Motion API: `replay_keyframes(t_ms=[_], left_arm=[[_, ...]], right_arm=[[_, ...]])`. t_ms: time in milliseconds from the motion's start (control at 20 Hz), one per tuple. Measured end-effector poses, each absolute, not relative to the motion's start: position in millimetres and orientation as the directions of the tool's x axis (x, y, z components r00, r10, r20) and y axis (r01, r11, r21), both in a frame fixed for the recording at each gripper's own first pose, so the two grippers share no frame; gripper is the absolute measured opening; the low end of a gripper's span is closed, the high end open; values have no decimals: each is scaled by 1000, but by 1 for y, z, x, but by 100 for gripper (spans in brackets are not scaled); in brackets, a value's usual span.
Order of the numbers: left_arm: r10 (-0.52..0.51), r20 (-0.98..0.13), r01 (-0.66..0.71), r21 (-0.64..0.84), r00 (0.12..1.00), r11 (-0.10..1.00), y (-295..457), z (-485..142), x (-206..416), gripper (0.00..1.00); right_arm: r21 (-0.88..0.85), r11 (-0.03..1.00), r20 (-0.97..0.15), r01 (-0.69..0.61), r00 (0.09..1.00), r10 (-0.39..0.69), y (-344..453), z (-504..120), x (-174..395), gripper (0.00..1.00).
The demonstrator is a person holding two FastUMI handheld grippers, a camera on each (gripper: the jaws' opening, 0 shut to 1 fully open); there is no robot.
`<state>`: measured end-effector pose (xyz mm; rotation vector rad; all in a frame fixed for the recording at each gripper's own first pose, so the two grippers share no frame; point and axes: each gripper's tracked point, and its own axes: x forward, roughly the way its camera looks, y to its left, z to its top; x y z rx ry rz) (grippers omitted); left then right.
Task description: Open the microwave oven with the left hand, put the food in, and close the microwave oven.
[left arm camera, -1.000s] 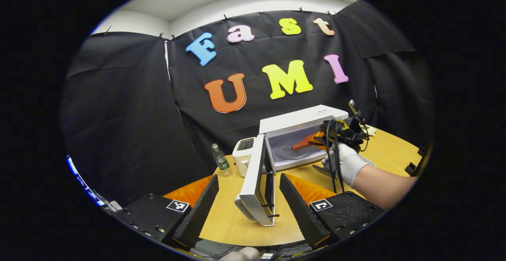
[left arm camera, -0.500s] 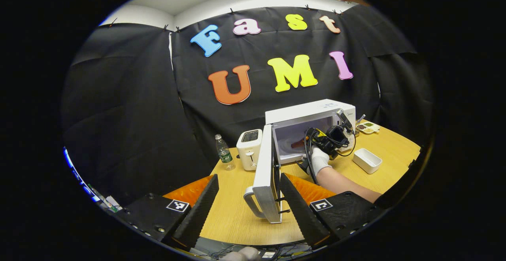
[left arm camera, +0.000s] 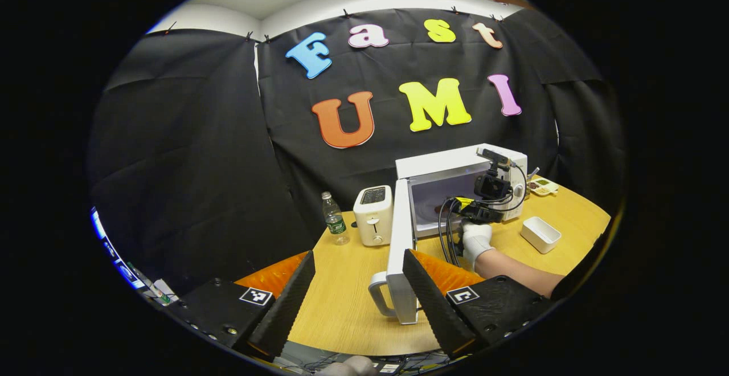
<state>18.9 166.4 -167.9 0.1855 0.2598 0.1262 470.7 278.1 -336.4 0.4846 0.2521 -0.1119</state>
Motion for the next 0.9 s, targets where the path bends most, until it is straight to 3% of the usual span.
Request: replay_keyframes(t_ms=[150, 200, 250, 350, 400, 450, 500, 550, 600, 750, 800, 900], left_arm=[[160, -237, -114, 196, 958, 974, 171, -167, 21, 95], [160, -236, -115, 192, 958, 975, 170, -168, 21, 95], [159, -239, -114, 192, 958, 975, 169, -168, 23, 95], [162, -234, -115, 203, 959, 972, 168, -168, 23, 95], [160, -230, -113, 204, 960, 972, 168, -167, 23, 95], [159, -230, -112, 204, 960, 972, 167, -166, 23, 88], [158, -229, -111, 203, 960, 973, 166, -168, 23, 88], [155, -226, -109, 202, 962, 973, 164, -168, 24, 95], [157, -225, -112, 200, 962, 973, 165, -168, 25, 95], [161, -219, -118, 198, 962, 973, 167, -168, 27, 88], [164, -217, -121, 199, 962, 972, 169, -166, 27, 95], [173, -207, -133, 196, 963, 972, 172, -164, 25, 95]], right_arm=[[437, 885, -271, 162, 962, -43, 279, -337, 468, 53], [425, 889, -276, 169, 960, -51, 279, -337, 466, 51], [423, 890, -282, 170, 958, -49, 276, -338, 466, 71], [386, 909, -285, 154, 958, -41, 276, -340, 465, 78], [359, 924, -280, 134, 959, -30, 279, -339, 466, 68], [335, 935, -282, 115, 959, -17, 283, -341, 466, 78], [321, 943, -299, 91, 954, 10, 289, -343, 463, 69], [314, 947, -304, 65, 952, 35, 294, -344, 461, 69], [301, 952, -300, 47, 953, 48, 297, -342, 458, 78], [280, 959, -298, 44, 954, 43, 292, -340, 450, 79], [280, 959, -283, 33, 958, 50, 291, -335, 451, 79], [272, 962, -295, 25, 954, 59, 291, -333, 446, 79]])
